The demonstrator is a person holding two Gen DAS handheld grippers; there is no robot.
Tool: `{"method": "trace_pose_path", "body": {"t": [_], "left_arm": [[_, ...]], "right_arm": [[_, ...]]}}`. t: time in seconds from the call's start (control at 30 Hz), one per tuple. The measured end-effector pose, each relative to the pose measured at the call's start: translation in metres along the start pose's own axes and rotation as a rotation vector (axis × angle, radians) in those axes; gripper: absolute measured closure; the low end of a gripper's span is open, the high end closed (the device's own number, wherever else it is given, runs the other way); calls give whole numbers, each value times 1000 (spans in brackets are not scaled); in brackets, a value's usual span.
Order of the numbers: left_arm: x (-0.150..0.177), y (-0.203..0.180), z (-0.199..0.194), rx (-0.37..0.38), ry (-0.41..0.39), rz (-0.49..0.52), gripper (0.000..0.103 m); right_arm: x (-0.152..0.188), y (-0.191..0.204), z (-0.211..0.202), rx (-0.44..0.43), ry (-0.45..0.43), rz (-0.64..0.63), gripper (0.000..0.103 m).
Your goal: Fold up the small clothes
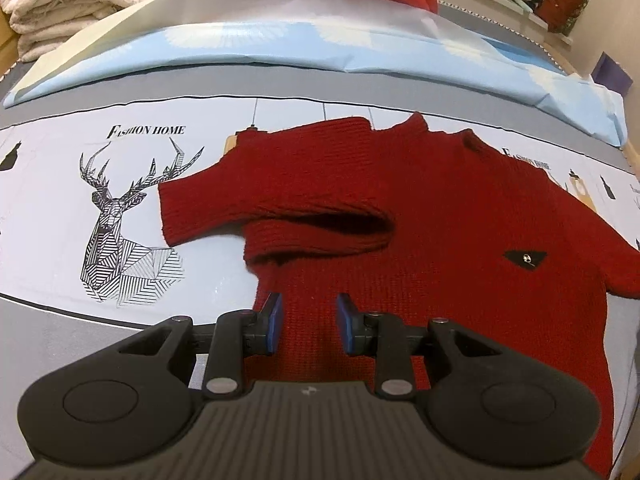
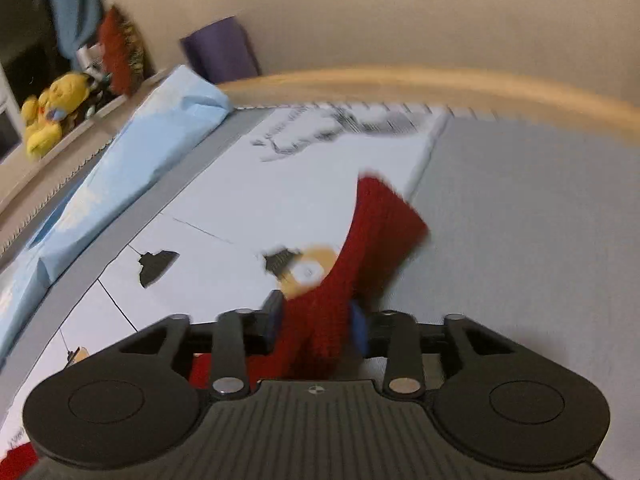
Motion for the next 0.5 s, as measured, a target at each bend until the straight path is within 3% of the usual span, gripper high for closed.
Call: {"method": "trace_pose_path", "body": {"t": [0.07,0.1,0.17,0.23,0.3,0.33,0.37,0.4,0.43,0.47,0.5], "left_arm": [[1,-2,0,1,1,3,71],[1,-3,0,2,3,4,71],[1,-4,-1,7,2,9,71],[1,-4,-2,10,-2,9,71],[0,-4,-3,11,-3,3,71],[-1,-3,-4,14,-6,0,71],[-2,-3,-5,16,-9,-3,71],[-3,-2,-5,18,-11,-6,71],[-3,-2,-6,19,-13,-11,71],[-4,-1,-7,22,-14,-17,71],[-4,1,-9,25,-16,-22,71]], "right_arm": [[13,-30,6,59,88,63,78],[14,-41,6,53,82,113,84],[11,-51,4,44,72,162,86],[4,-50,-1,27,37,154,90],[-10,-41,-13,-76,-56,159,90],[-14,-36,-16,-78,-81,115,89],[-10,-34,-10,-4,-48,49,89],[-2,-37,0,93,33,10,82],[6,-46,7,199,110,3,62],[6,-52,2,241,97,41,56],[5,-57,-9,281,69,79,57]]}}
Point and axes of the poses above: each gripper's, at about its wrist camera, not at the fingertips, and z roughly the way its jaws point, y to its left, x to its underside, the point moved 8 cm from there along z, roughly the way its jaws point, and after that the axes turned 7 degrees about x, right-handed, at the moved point
